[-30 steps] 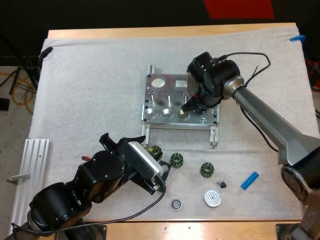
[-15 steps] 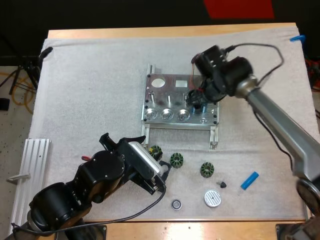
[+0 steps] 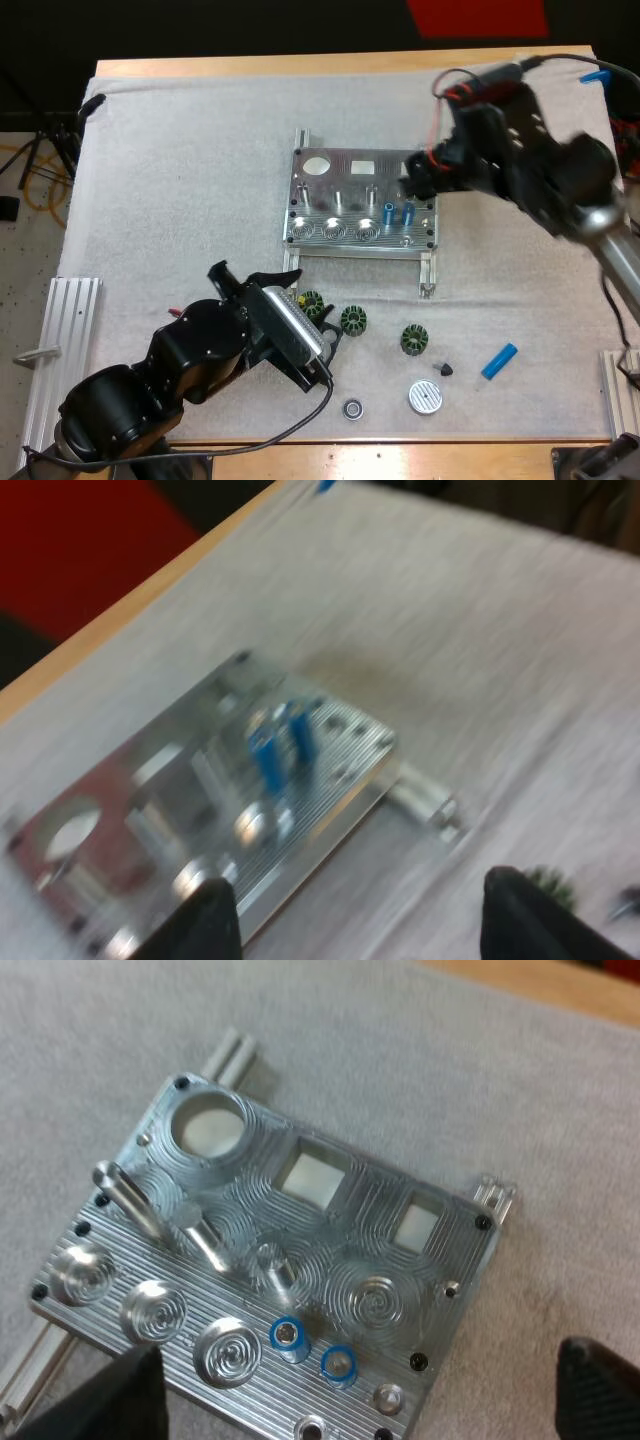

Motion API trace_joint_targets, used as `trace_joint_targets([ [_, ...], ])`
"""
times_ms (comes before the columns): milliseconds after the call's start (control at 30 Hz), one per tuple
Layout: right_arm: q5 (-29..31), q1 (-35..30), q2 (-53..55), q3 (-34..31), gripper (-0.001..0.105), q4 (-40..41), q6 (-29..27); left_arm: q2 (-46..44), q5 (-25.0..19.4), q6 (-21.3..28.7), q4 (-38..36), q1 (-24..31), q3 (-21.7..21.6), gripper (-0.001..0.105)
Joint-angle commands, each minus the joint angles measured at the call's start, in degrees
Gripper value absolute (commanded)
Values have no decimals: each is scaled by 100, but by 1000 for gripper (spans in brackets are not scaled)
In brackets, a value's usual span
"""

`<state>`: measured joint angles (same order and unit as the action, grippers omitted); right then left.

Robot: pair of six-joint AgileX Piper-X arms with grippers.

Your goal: Load cells from left to right

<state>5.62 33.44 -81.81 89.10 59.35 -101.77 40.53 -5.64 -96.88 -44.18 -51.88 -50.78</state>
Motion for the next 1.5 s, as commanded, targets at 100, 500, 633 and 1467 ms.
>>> trace_joint_targets([
  [100,9,-7,906,-650,76,-46,-33,7,444,-6,523,-23,-41,71],
  [500,71,-7,3666,-2715,76,-455,197,788,1542,-6,1077,-40,-41,78],
  [633,372,-7,4503,-3381,76,-460,495,1047,1751,-17,1149,-52,-60,78],
  [1467,2215,-7,7681,-3802,76,1295,1958,3358,1483,-829,1133,-1710,-1263,78],
])
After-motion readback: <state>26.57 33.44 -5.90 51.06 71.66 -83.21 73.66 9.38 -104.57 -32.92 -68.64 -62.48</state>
